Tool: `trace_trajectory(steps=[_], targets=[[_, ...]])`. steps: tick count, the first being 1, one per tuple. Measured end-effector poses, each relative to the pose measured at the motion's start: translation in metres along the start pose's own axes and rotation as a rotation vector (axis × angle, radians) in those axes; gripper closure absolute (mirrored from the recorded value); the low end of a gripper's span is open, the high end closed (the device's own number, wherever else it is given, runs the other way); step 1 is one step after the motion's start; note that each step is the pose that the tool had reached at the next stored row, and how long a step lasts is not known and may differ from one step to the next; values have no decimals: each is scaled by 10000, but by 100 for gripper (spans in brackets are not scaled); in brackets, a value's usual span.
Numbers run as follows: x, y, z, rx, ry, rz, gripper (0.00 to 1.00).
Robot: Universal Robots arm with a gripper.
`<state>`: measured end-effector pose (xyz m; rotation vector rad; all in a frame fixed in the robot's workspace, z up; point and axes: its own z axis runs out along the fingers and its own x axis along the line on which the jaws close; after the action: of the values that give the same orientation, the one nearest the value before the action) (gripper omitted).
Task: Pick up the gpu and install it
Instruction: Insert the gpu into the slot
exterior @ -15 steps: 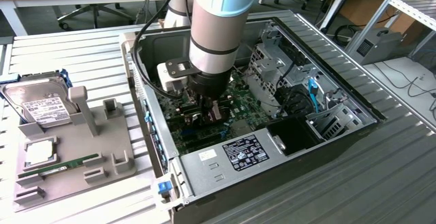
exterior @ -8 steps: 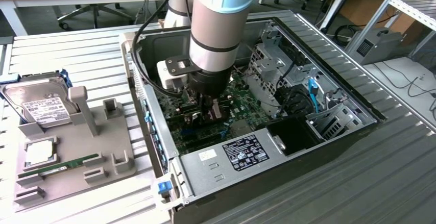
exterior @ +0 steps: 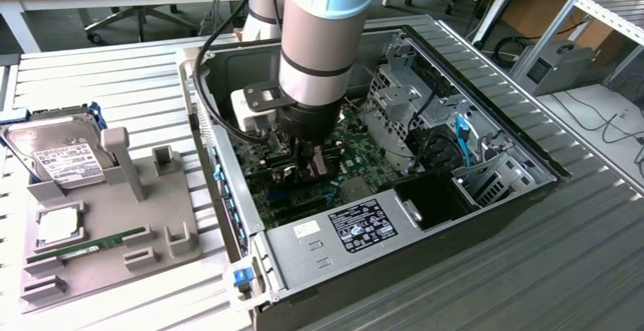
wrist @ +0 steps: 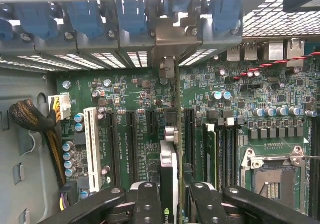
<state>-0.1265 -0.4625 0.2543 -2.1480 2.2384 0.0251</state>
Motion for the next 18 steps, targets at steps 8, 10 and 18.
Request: trace_trajectory(steps=[8, 10, 18], targets=[[0, 5, 9, 2, 0, 0, 73], [1, 5, 13, 1, 1, 0, 73], [0, 6, 15, 1, -4, 2, 73]])
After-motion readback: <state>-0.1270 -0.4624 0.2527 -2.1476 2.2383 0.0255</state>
